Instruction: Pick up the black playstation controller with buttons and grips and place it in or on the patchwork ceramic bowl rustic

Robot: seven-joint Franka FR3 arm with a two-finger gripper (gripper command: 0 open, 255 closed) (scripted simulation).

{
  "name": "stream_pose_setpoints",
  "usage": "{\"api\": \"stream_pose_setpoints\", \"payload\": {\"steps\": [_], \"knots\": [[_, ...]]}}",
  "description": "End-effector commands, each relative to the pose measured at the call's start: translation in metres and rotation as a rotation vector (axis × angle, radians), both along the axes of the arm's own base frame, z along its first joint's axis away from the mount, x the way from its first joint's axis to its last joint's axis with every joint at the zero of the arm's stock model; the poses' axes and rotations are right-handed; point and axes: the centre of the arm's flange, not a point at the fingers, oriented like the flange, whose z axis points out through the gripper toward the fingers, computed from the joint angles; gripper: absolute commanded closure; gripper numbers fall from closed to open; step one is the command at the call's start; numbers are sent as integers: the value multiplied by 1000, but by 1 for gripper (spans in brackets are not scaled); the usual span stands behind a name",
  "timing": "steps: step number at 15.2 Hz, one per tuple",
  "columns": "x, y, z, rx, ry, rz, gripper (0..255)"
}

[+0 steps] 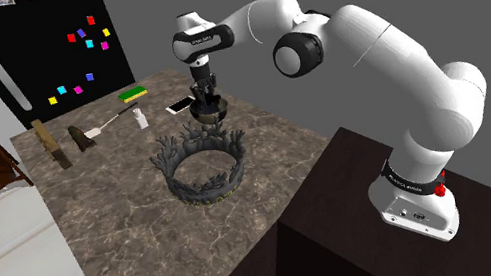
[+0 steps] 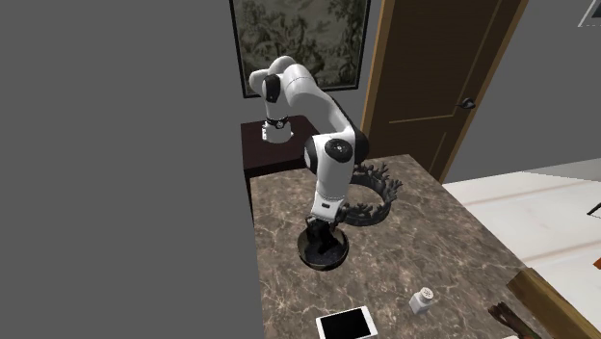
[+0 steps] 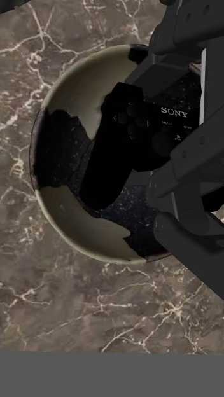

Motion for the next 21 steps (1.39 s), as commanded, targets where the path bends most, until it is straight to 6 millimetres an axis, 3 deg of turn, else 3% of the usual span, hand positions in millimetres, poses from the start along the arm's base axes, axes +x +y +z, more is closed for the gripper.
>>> {"api": "stream_pose_setpoints", "payload": {"steps": [1,8,9,14,18,21], "knots": [[0,-1,-9,0,-1,0,255],[0,-1,-9,0,-1,0,255],[0,-1,-9,0,-1,0,0],[0,-1,-9,0,-1,0,0],[4,-1,41,0,-1,0,0],[4,-1,41,0,-1,0,0]]}}
